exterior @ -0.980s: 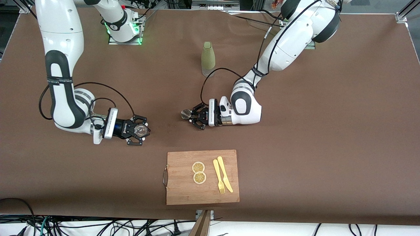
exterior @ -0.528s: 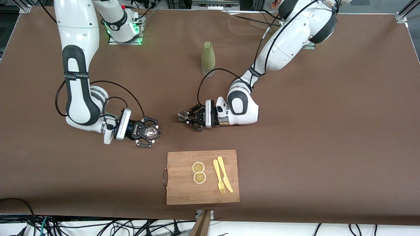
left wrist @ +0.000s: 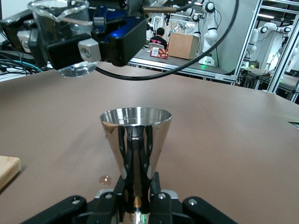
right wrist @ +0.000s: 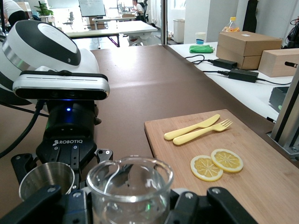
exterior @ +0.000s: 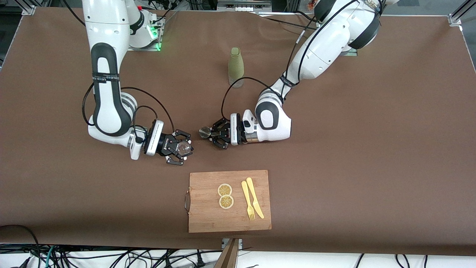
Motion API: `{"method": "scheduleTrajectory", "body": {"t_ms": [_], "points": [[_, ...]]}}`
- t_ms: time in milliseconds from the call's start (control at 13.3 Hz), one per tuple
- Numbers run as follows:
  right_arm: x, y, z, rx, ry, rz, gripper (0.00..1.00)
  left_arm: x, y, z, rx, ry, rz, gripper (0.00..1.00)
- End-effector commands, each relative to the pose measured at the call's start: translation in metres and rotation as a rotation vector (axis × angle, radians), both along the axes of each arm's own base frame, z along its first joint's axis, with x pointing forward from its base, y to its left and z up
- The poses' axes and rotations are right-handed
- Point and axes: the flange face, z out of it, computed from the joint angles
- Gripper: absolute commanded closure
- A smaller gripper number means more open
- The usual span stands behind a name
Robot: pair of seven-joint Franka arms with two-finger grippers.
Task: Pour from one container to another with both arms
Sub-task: 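Raise the glass cup above the jigger mouth with the right gripper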
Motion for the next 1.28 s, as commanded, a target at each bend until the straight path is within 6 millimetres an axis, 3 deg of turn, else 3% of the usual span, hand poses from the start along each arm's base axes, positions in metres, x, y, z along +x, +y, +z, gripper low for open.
{"method": "scheduleTrajectory", "body": {"t_ms": [0, 151, 829, 1206], "points": [[-0.005, 0.012, 0.001, -0.018, 0.000, -0.031, 0.84, 0.004, -0.011, 0.001, -0.015, 0.007, 0.034, 1.00], [-0.008, 0.018, 0.001, -0.030, -0.006, -0.024, 0.84, 0.004, -0.011, 0.001, -0.015, 0.010, 0.035, 1.00], [-0.033, 0.000, -0.007, -0.012, 0.014, -0.009, 0.84, 0.002, -0.010, -0.003, -0.011, 0.014, 0.033, 1.00], [-0.045, 0.011, -0.010, -0.007, 0.027, 0.034, 0.83, 0.002, -0.010, -0.003, -0.011, 0.014, 0.033, 1.00]]}}
